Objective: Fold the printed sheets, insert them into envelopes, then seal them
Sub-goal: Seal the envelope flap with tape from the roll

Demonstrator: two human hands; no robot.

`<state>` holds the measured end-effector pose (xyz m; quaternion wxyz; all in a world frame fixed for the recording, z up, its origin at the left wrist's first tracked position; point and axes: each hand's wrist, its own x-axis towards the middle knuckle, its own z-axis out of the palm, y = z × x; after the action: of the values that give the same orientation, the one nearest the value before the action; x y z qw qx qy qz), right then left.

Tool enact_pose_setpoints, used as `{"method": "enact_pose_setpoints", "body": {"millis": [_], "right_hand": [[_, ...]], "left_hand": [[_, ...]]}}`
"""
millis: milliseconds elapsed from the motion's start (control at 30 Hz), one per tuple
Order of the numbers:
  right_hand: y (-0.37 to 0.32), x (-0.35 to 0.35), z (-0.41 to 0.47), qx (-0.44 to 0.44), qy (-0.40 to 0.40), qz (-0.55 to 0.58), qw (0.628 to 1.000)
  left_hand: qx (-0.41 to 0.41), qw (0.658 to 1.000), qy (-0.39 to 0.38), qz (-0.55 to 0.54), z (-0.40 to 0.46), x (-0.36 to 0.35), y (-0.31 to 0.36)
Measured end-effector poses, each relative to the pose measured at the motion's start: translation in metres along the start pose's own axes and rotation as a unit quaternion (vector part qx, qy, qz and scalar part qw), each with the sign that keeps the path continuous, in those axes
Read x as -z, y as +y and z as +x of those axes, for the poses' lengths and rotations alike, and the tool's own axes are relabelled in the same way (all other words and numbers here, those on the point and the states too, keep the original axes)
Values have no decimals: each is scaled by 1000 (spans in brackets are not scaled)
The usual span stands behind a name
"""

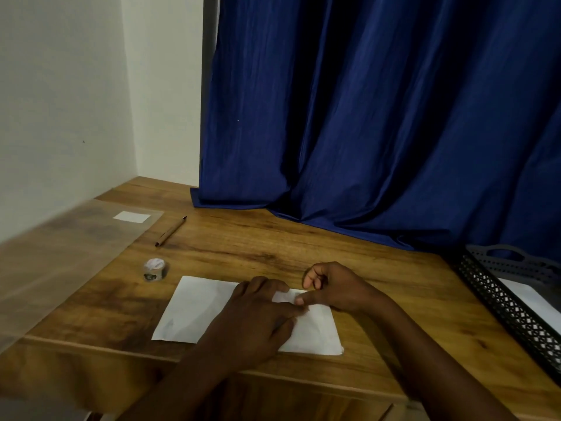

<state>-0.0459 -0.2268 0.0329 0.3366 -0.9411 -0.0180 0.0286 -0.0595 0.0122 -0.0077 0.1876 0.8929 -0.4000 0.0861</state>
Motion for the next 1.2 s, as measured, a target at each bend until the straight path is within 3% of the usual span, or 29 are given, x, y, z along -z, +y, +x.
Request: {"method": "enact_pose_setpoints", "body": {"millis": [367, 567, 767, 1200], "right_hand": [[9, -16, 10, 2, 75, -8, 997], [8, -13, 6, 3, 75, 64, 995], [11, -19, 4, 5, 97, -30, 995], [7, -34, -5, 13, 180, -67, 981]], "left_hand": [[-2, 1000, -14, 2, -1, 4, 2], [4, 1000, -17, 2, -2, 6, 3], [-3, 1000, -16, 7, -1, 3, 2], [-9, 1000, -8, 5, -1, 3, 1]]}}
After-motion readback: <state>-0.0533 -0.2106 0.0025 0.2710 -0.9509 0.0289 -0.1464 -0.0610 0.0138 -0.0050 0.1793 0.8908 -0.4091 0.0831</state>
